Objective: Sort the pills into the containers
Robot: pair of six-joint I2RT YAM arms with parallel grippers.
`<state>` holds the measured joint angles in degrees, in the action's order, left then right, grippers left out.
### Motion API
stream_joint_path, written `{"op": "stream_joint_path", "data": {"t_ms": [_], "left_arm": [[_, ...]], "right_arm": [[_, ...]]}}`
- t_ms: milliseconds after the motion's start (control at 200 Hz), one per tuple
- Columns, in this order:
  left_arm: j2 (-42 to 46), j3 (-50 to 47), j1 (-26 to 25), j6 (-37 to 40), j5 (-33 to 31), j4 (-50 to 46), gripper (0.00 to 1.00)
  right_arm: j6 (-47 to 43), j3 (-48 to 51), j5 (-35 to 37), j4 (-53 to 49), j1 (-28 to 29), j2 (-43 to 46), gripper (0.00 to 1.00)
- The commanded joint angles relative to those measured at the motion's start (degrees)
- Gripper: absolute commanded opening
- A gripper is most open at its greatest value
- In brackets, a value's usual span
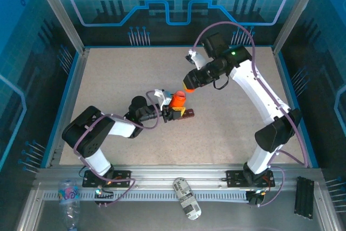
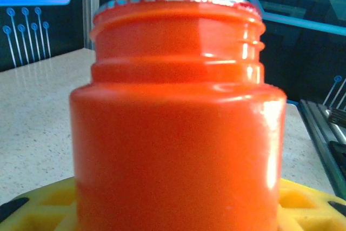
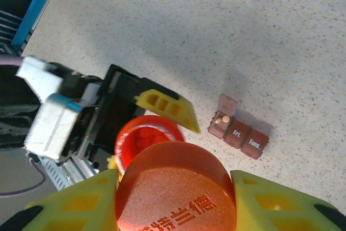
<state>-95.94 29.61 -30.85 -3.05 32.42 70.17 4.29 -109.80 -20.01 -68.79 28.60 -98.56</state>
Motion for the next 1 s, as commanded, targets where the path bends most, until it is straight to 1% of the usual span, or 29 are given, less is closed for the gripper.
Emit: {"op": "stream_joint_path", "data": {"t_ms": [0,330,710,996], "left_arm": [[2.0,1.8,0.5,1.7,3.3,-3.5,0.00],[5.7,3.3,0.4,8.6,4.3,-13.5,0.00],[6.2,4.3,0.5,10.6,4.8,-15.9,0.00],[6.2,4.8,0.6,11.0,4.9,-16.0,0.00]], "right_arm": [[-2.7,-2.5,-0.7,-3.3,1.2,-1.1,0.43],[-5.5,-2.5,-1.6,-5.3,1.7,-3.7,0.43],[-6.3,0.6,-4.1,-4.2,2.3,-4.1,0.43],[-5.8,4.2,-5.0,-2.4,2.6,-4.1,0.43]]}}
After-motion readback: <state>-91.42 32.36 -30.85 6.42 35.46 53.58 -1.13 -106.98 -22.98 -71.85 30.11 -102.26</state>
